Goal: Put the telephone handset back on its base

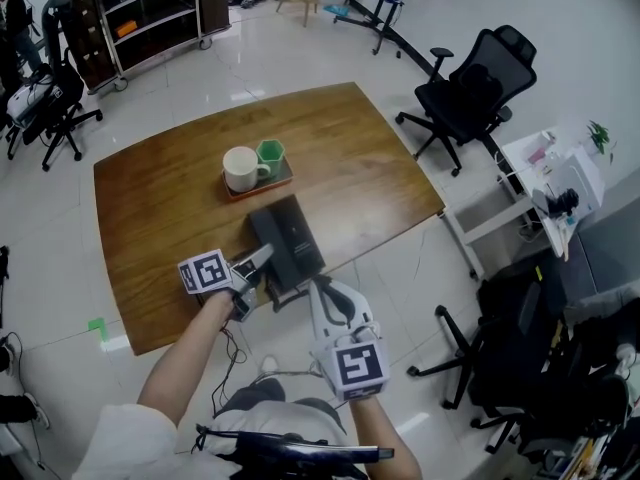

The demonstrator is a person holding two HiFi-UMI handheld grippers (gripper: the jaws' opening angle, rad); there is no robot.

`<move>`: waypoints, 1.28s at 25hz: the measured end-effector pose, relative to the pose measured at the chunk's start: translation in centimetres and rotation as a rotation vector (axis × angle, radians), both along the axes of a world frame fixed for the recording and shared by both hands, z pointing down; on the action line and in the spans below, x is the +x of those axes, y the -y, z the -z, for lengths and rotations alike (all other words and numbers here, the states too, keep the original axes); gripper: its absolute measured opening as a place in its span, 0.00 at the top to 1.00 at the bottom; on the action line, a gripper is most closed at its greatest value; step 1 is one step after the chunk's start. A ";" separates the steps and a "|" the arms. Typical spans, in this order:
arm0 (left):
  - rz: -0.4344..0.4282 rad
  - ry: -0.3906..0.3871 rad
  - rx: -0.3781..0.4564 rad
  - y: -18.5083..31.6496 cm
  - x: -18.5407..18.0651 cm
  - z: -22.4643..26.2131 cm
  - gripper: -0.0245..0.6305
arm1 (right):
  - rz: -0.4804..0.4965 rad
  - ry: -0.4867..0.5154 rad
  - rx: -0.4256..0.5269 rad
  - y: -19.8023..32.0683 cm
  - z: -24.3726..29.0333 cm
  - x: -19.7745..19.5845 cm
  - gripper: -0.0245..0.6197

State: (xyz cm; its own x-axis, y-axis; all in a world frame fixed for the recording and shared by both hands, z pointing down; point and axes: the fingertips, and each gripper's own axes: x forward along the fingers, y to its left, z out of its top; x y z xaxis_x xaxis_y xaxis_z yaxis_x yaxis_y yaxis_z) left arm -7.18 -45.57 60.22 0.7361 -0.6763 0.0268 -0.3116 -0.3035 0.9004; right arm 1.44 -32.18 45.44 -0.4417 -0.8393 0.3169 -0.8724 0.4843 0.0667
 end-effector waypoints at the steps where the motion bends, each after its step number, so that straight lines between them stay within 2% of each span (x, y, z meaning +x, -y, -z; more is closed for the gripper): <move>1: 0.001 -0.002 0.001 0.0 0.0 0.0 0.85 | 0.002 0.001 -0.002 0.0 0.0 -0.1 0.95; 11: 0.023 0.006 0.024 -0.2 0.0 0.4 0.81 | 0.002 0.019 -0.007 -0.2 0.3 -0.7 0.95; 14: 0.050 -0.001 0.011 -0.1 -0.6 0.4 0.71 | 0.010 0.017 -0.005 -0.3 0.0 -0.5 0.95; 21: 0.048 0.021 0.014 -0.2 -0.8 0.4 0.70 | 0.004 0.044 -0.009 -0.5 0.1 -1.0 0.95; 32: 0.085 0.068 0.015 -1.2 -1.6 0.1 0.71 | 0.025 0.022 -0.005 -1.5 -0.1 -1.2 0.95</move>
State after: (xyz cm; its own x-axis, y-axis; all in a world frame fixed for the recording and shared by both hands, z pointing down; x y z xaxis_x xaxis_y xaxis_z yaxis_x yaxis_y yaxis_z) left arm -8.74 -44.38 60.07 0.6732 -0.7367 0.0639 -0.3969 -0.2870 0.8718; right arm 0.26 -30.73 45.54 -0.4696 -0.8263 0.3110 -0.8611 0.5064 0.0453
